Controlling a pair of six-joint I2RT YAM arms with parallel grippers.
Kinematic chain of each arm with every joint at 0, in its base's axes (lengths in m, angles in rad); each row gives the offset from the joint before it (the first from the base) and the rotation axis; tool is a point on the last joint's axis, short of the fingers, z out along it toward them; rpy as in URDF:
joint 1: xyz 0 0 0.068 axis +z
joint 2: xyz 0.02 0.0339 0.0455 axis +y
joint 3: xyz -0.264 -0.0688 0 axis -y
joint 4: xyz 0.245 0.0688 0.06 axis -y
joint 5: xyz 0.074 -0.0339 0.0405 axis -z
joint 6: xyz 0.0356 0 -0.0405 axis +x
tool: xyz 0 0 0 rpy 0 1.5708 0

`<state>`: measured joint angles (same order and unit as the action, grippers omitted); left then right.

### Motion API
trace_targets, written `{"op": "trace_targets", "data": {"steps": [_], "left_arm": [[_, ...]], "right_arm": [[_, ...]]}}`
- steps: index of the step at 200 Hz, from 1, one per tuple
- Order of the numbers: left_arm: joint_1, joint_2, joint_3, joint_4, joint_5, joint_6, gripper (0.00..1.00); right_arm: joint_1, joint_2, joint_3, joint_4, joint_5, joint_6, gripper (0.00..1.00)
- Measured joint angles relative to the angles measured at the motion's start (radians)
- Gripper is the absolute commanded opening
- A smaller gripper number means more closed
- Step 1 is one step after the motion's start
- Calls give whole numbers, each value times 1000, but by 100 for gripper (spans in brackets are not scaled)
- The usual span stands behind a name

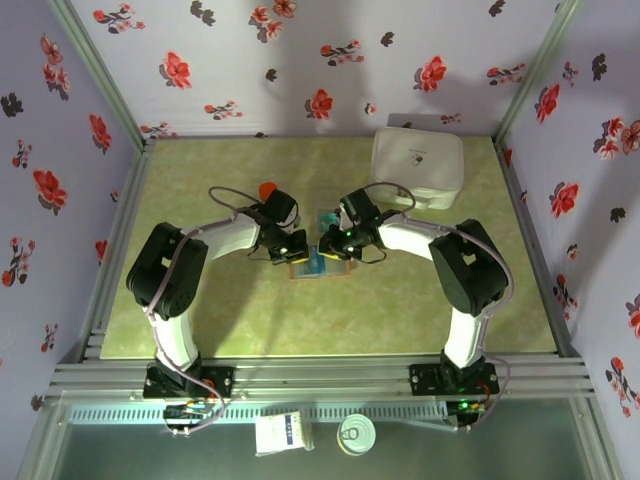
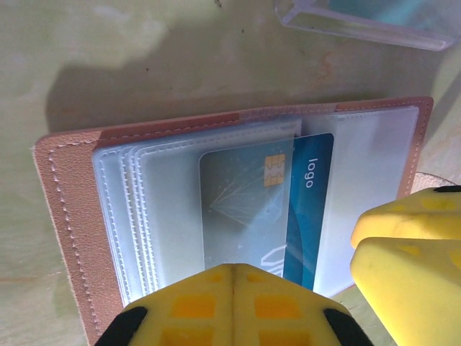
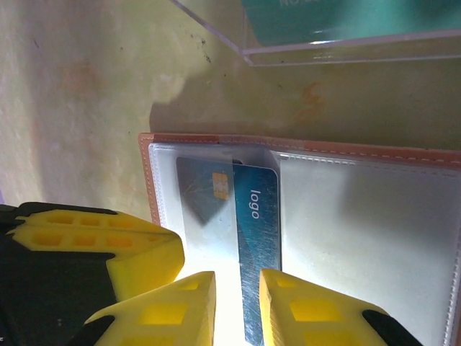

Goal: Take the credit cards out of the card holder

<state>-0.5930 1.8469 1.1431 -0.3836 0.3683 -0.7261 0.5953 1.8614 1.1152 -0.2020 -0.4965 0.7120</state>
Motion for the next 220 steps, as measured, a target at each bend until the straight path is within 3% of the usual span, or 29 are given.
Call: {"op": "trace_targets", "data": {"steps": [126,220], "left_arm": [[0,7,-2,-30,-47,1,0],[0,10,-2,-29,-47,4,0]], "right_arm": [[-6,56,-19,55,-35,13,23],[-16,55,-68,158,-95,71,11]]}}
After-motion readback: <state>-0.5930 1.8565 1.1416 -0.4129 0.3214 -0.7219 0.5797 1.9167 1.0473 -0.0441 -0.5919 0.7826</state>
